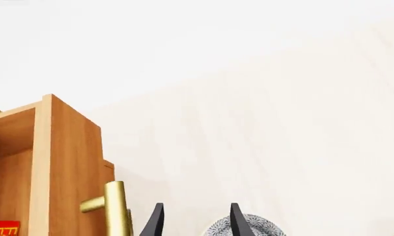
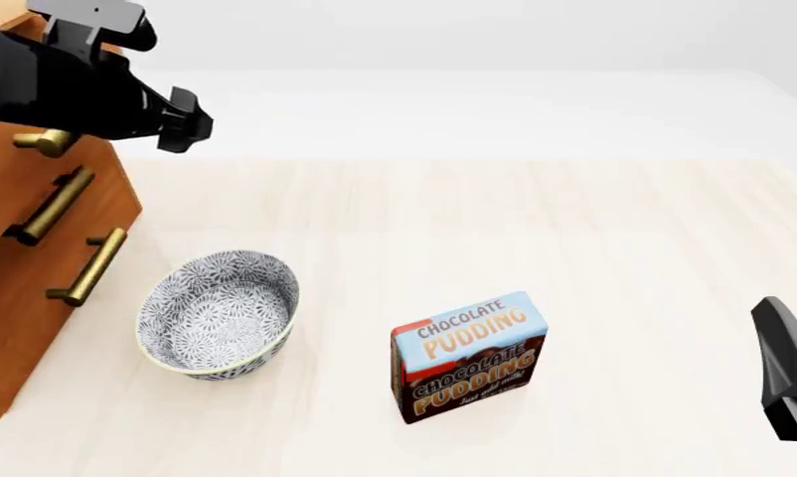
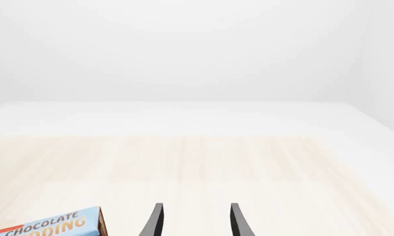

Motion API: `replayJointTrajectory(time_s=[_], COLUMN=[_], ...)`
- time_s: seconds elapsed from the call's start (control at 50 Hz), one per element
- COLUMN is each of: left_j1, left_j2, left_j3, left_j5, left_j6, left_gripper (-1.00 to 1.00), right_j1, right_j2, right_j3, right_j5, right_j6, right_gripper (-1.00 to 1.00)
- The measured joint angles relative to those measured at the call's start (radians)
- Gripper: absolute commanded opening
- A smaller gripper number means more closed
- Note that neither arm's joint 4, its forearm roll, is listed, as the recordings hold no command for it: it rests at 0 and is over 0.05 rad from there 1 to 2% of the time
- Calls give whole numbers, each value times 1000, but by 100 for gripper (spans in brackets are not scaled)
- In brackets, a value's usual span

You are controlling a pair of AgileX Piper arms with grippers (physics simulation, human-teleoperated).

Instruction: Put the butter at the back in the top drawer of the cabinet and close it.

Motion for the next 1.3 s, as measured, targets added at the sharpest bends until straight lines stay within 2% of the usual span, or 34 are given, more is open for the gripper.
replayJointTrajectory(time_s=[0.32, 0.9, 1.3], left_j1=[60, 146, 191], left_j2=[-17, -77, -84], left_j3=[52, 46, 56], left_j5=[-56, -3, -19], left_j6=[20, 51, 63], left_gripper=[100, 100, 100], right_j1=[0, 0, 0], right_j2=[0, 0, 0], right_j3=[0, 0, 0], right_j5=[0, 0, 0], right_j6=[0, 0, 0], right_gripper=[100, 100, 100])
